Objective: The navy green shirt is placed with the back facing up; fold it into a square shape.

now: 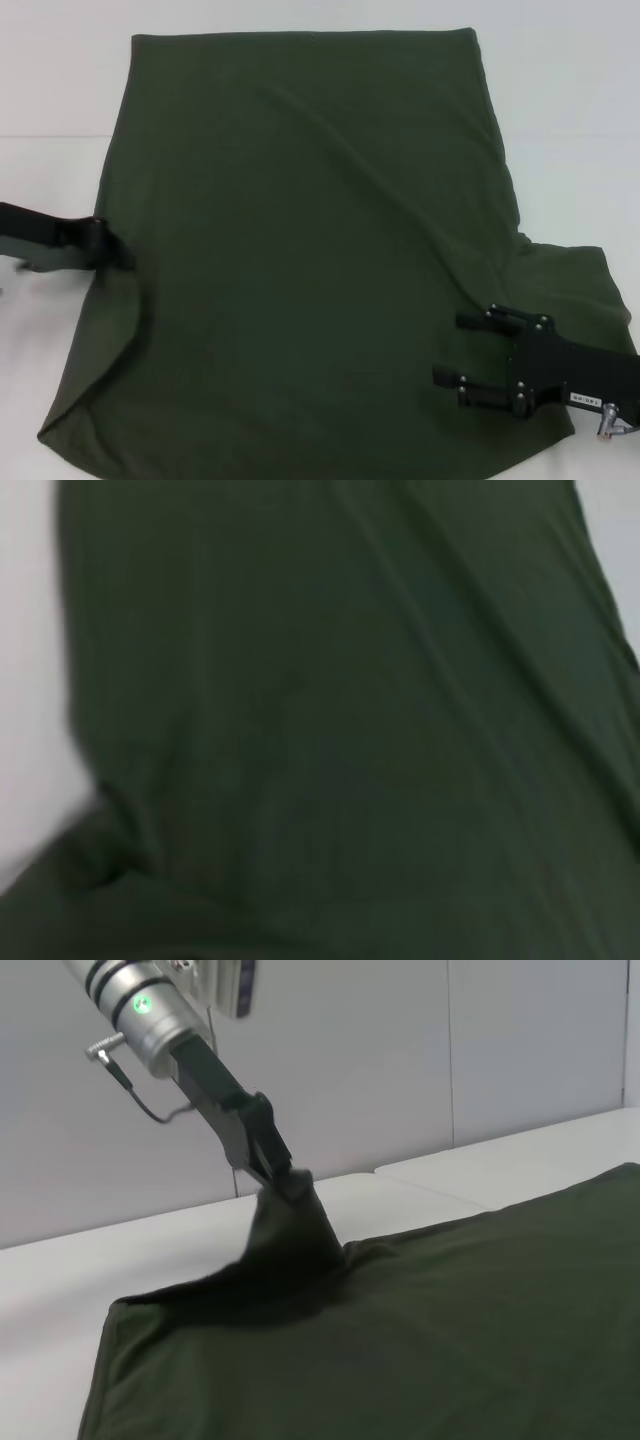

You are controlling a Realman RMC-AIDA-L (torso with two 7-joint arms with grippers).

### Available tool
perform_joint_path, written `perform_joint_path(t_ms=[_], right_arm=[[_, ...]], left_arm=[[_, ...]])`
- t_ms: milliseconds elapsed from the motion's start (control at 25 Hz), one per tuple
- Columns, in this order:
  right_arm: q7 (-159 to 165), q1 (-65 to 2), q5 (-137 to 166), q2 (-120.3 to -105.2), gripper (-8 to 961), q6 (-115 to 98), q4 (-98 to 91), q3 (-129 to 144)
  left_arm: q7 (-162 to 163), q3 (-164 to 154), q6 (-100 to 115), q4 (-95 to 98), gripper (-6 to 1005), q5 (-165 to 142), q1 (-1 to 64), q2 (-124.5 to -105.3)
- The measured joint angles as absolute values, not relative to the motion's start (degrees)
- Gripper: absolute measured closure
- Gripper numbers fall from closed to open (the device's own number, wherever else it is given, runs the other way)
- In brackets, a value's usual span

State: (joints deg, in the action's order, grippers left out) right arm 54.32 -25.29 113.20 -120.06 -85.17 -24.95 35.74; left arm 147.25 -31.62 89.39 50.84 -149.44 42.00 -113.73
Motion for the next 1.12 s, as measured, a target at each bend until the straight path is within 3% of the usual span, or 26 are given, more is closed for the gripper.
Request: perform_joint_path(t_ms=[160,400,560,1120], right_arm=[[54.32,-25.51,113.2,-120.06,129,-85.17,-24.94,35.88],[54.32,-25.61,113.2,-120.06,130,-85.17,-24.94,35.77],[54.32,-25.69,113.2,-120.06,130,-85.1,-24.96,35.77],[54.32,-26.19,113.2,-120.06,130,-84.48,-24.96,35.68]], left_arm=[[146.95,-31.74,87.03,49.54,986,-149.4,42.13,-115.64],[146.34,-33.6,82.18,45.91,985,-149.4,42.03,-116.95],[146.23,-34.44,80.31,44.78,931,-149.4,41.7,-117.68],[145.43,-33.56,80.69,41.03,674,-139.26,38.07,-116.46]])
